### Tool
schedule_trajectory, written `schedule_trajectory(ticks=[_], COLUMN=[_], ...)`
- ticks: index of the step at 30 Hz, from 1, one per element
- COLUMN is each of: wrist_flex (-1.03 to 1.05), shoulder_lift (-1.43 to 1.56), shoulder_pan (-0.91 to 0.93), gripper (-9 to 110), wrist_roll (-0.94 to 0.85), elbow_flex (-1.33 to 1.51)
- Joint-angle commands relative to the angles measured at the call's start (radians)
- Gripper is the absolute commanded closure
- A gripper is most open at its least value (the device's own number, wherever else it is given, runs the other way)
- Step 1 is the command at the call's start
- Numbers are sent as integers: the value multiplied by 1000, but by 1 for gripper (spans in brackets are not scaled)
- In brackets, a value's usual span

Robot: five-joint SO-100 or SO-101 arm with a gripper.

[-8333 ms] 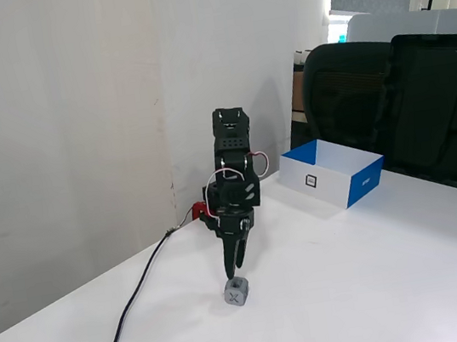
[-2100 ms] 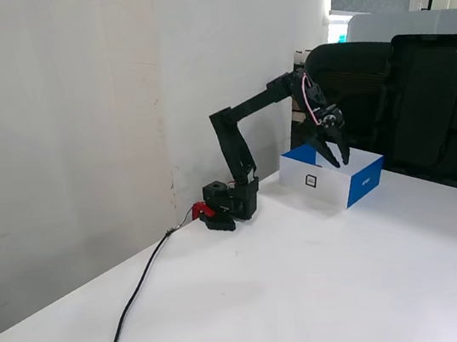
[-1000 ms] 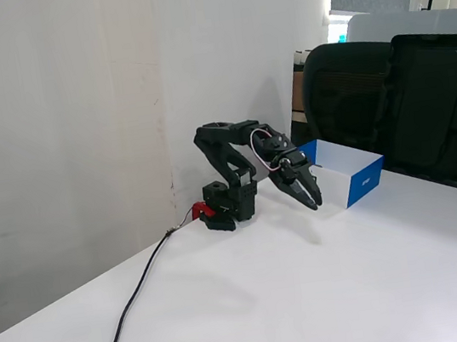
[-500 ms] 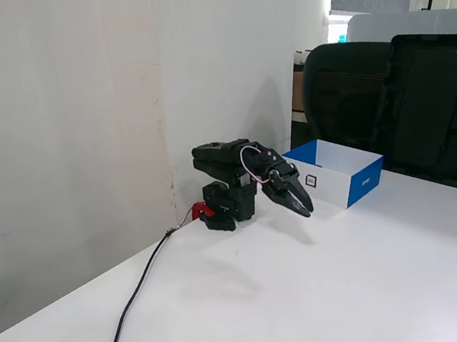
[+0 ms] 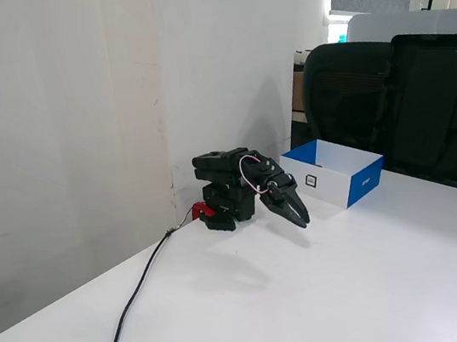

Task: Grasp the gray block and put it in the box.

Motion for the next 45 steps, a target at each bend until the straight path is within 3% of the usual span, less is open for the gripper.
schedule_trajectory(ticks=[1,20,45], wrist_flex=[3,190,193], shoulder_lift=[12,12,12], shoulder_pan=[-3,46,48], gripper=[98,101,101], wrist_roll=[8,26,26], elbow_flex=[63,110,110])
